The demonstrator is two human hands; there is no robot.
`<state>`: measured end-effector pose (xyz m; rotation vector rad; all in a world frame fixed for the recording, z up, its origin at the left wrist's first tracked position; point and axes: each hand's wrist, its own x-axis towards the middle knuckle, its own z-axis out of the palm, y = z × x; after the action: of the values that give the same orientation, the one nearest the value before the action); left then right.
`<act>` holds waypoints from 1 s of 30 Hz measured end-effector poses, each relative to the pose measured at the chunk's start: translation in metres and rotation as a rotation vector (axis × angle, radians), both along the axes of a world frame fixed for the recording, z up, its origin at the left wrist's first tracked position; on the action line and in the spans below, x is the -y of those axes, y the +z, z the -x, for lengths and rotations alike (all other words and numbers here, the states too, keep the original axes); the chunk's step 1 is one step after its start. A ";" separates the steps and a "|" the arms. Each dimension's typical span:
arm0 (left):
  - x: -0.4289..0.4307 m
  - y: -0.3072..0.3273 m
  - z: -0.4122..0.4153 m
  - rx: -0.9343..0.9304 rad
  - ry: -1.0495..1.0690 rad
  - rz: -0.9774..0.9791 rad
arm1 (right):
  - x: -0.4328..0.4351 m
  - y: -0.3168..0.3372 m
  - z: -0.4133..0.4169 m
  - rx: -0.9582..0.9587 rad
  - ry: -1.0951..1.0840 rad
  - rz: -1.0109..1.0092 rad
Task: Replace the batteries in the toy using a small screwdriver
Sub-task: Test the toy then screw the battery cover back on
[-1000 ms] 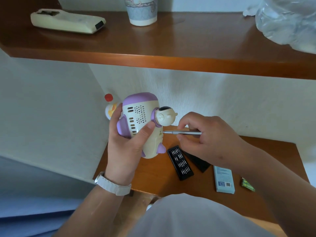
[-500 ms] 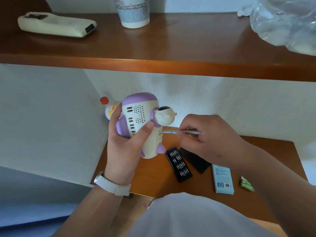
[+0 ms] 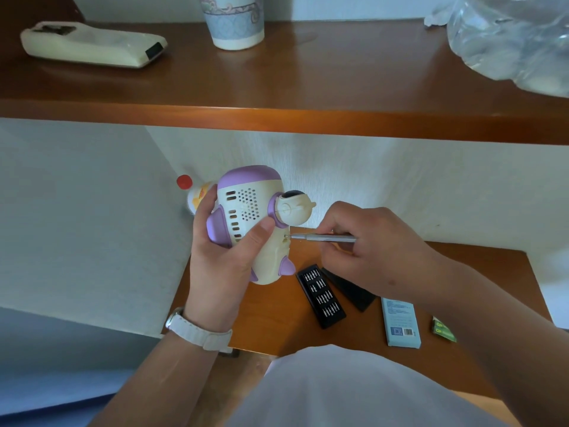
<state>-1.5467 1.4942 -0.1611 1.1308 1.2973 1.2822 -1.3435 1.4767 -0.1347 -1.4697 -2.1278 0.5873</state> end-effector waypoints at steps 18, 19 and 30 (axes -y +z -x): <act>0.009 0.003 0.006 0.022 0.022 -0.011 | 0.005 0.001 0.007 -0.034 0.015 0.066; 0.010 0.003 0.007 0.022 0.018 -0.010 | 0.006 0.001 0.008 -0.034 0.011 0.073; 0.017 -0.006 0.017 0.041 0.011 0.006 | 0.012 -0.002 0.018 -0.019 -0.025 0.127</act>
<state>-1.5638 1.4773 -0.1667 1.0889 1.2779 1.3022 -1.3620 1.4650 -0.1365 -1.5501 -2.0880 0.7360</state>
